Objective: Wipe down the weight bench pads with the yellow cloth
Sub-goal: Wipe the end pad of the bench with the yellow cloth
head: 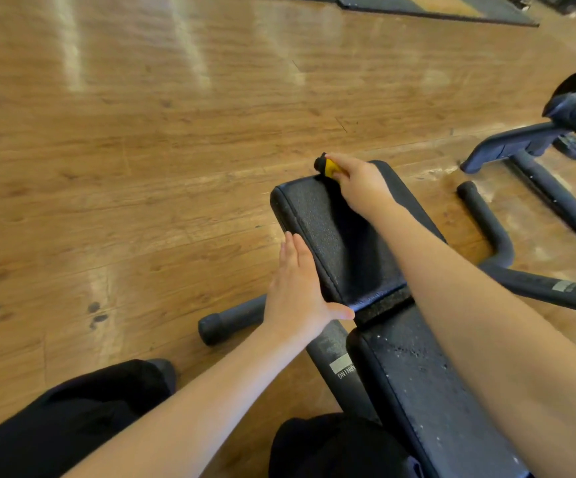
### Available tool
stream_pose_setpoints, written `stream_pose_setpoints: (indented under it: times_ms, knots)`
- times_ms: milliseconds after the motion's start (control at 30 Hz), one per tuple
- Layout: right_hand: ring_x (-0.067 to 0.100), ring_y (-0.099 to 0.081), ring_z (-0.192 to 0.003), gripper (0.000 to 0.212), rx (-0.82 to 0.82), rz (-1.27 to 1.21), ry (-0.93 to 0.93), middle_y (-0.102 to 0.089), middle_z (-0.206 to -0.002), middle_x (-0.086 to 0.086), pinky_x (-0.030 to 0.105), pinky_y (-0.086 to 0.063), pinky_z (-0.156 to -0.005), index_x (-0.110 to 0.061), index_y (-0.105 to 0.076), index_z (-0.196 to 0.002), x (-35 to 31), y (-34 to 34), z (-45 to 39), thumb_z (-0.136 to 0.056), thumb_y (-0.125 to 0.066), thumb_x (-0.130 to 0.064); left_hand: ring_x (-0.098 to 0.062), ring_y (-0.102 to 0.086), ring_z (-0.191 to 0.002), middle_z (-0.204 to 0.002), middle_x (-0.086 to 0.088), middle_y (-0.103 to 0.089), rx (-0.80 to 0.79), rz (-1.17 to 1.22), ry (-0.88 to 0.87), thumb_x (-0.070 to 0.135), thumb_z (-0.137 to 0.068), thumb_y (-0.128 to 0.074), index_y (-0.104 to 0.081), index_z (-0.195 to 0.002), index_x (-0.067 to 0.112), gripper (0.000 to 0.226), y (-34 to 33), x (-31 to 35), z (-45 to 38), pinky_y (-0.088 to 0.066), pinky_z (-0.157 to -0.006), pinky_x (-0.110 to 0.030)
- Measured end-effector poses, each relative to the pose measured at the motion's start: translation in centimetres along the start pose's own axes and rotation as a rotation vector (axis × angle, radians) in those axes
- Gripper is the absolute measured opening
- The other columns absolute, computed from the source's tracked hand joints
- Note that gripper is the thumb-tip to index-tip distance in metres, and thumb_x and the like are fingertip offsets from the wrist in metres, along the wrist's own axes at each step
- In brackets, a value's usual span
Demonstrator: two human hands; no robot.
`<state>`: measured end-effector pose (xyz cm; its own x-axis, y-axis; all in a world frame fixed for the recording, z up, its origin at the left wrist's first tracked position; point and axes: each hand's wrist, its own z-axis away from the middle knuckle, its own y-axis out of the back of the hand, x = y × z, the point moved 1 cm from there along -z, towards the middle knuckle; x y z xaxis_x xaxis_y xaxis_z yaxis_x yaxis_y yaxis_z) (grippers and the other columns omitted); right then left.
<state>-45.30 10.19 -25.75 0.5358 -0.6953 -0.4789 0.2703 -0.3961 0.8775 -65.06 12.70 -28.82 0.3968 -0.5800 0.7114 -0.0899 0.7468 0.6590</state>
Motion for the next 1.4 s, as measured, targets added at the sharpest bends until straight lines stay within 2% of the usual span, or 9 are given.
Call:
stream_pose_setpoints:
  times_ms: [167,333,500,600,667,800,900,1167,1400]
  knots:
    - [0.02,-0.038,-0.132,0.044,0.034,-0.017,0.038,-0.043,-0.143,0.001,0.028,-0.03,-0.106,-0.02,-0.042,-0.136,0.8,-0.3,4.0,-0.092,-0.048,-0.014,-0.019,0.014,-0.144,-0.155,-0.007,0.021,0.0,-0.005,0.009,0.048,-0.063,-0.08,0.018,-0.145,0.007,0.135,0.0,0.1,-0.1,-0.013,-0.118,-0.037]
    - [0.002,-0.029,-0.128,0.047,0.043,0.019,0.112,-0.038,-0.137,-0.012,0.008,-0.015,-0.105,-0.016,-0.043,-0.135,2.5,0.3,13.5,-0.091,-0.048,-0.001,-0.019,0.013,-0.144,-0.155,-0.007,0.022,-0.008,0.004,0.007,0.048,-0.065,-0.079,0.019,-0.145,0.008,0.133,0.1,0.3,0.1,-0.011,-0.118,-0.036]
    - [0.004,-0.027,-0.13,0.049,-0.001,0.038,0.115,-0.032,-0.135,-0.014,-0.004,-0.006,-0.102,-0.014,-0.042,-0.135,3.6,0.8,16.8,-0.089,-0.05,0.002,-0.019,0.013,-0.144,-0.155,-0.007,0.022,-0.004,0.021,0.011,0.045,-0.065,-0.079,0.019,-0.145,0.007,0.132,0.1,0.5,0.2,-0.01,-0.118,-0.035]
    - [0.005,-0.028,-0.13,0.048,-0.01,0.021,0.119,-0.036,-0.135,-0.013,0.001,-0.01,-0.102,-0.014,-0.043,-0.135,3.5,1.0,14.6,-0.09,-0.048,0.002,-0.02,0.012,-0.144,-0.155,-0.008,0.021,-0.008,0.014,0.013,0.045,-0.065,-0.08,0.019,-0.145,0.007,0.133,0.1,0.5,0.2,-0.011,-0.118,-0.036]
    - [0.01,-0.031,-0.134,0.047,-0.01,0.019,0.114,-0.039,-0.141,-0.004,0.007,-0.013,-0.104,-0.013,-0.043,-0.134,3.5,1.1,11.9,-0.09,-0.047,0.002,-0.02,0.012,-0.144,-0.155,-0.007,0.021,-0.009,0.006,0.014,0.045,-0.064,-0.08,0.018,-0.145,0.007,0.133,0.1,0.4,0.1,-0.013,-0.118,-0.038]
    - [0.02,-0.037,-0.133,0.046,0.025,0.017,0.012,-0.041,-0.144,0.005,0.011,-0.021,-0.099,-0.014,-0.043,-0.135,3.3,1.6,4.6,-0.091,-0.044,-0.001,-0.019,0.011,-0.144,-0.155,-0.007,0.021,-0.005,-0.001,0.007,0.047,-0.064,-0.08,0.018,-0.146,0.007,0.133,0.1,0.3,0.1,-0.015,-0.118,-0.038]
    - [0.026,-0.043,-0.127,0.045,0.042,0.036,-0.054,-0.046,-0.14,0.008,0.023,-0.03,-0.098,-0.018,-0.043,-0.135,2.9,1.6,0.6,-0.092,-0.042,-0.004,-0.02,0.012,-0.144,-0.155,-0.008,0.021,-0.003,-0.021,0.005,0.048,-0.064,-0.079,0.017,-0.146,0.006,0.133,0.2,0.3,0.1,-0.015,-0.118,-0.037]
    - [0.021,-0.032,-0.136,0.048,0.044,0.051,-0.038,-0.035,-0.148,0.002,0.028,-0.023,-0.11,-0.019,-0.036,-0.14,3.4,1.3,4.8,-0.093,-0.045,-0.011,-0.021,0.011,-0.145,-0.155,-0.008,0.021,-0.027,-0.026,0.021,0.046,-0.065,-0.08,0.018,-0.145,0.006,0.133,0.3,0.7,0.1,-0.015,-0.118,-0.038]
    - [0.004,-0.025,-0.133,0.05,0.017,0.02,-0.063,-0.031,-0.149,-0.005,0.002,-0.011,-0.096,-0.02,-0.033,-0.14,4.4,2.2,14.7,-0.094,-0.045,-0.009,-0.02,0.01,-0.145,-0.155,-0.008,0.022,-0.032,-0.015,0.021,0.046,-0.065,-0.079,0.019,-0.145,0.007,0.133,0.3,0.6,0.2,-0.015,-0.118,-0.038]
